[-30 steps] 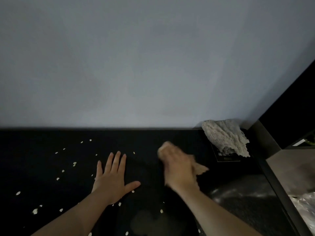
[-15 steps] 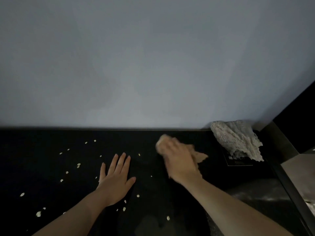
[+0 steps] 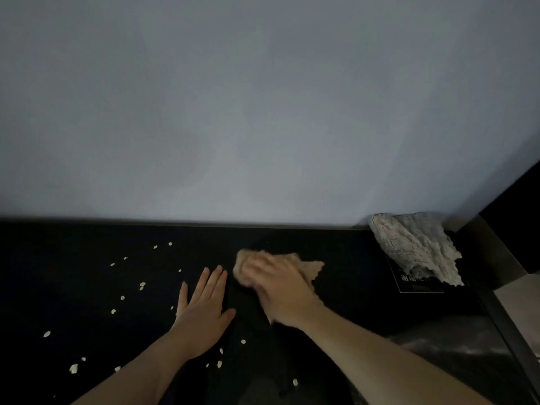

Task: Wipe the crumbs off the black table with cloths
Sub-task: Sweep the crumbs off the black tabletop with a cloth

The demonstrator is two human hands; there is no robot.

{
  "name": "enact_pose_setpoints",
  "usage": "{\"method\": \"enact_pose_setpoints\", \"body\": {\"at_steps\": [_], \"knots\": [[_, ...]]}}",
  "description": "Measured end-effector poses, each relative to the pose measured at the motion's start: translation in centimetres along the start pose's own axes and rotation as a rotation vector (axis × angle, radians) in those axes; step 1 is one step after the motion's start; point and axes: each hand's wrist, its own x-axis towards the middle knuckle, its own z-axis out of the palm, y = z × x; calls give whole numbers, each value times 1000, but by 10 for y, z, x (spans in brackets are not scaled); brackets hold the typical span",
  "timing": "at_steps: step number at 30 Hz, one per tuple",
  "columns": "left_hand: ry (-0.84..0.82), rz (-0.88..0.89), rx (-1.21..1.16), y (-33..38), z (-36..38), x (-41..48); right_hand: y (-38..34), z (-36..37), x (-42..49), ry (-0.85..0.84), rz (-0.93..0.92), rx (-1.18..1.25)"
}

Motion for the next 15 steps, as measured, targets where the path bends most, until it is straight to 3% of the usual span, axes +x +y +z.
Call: {"method": "enact_pose_setpoints", "body": {"at_steps": [2,3,6,7,8,10,12,15], "knots": [[1,-1,-10,0,-1,0,27,-8,-8,-75,-92,16],[1,1,-12,0,-1,0,48,-7,-12,7,12,-48],[2,3,-4,2,-2,-1,91,-19,-19,243,845,-58],[0,4,0,2,-2,-1,85,-20,-12,257,1006,-24],[-1,4,1,2,-2,-2,70,-17,-4,267,980,-25],[-2,5,-10,1,-2,0,34,-5,4,237,603,-46],[-5,11,-18,-1,-2,1,-12,4,-14,61,168,28],[-19,26,-46,-3,-2,2,-22,-7,-47,-148,-129,117]]}}
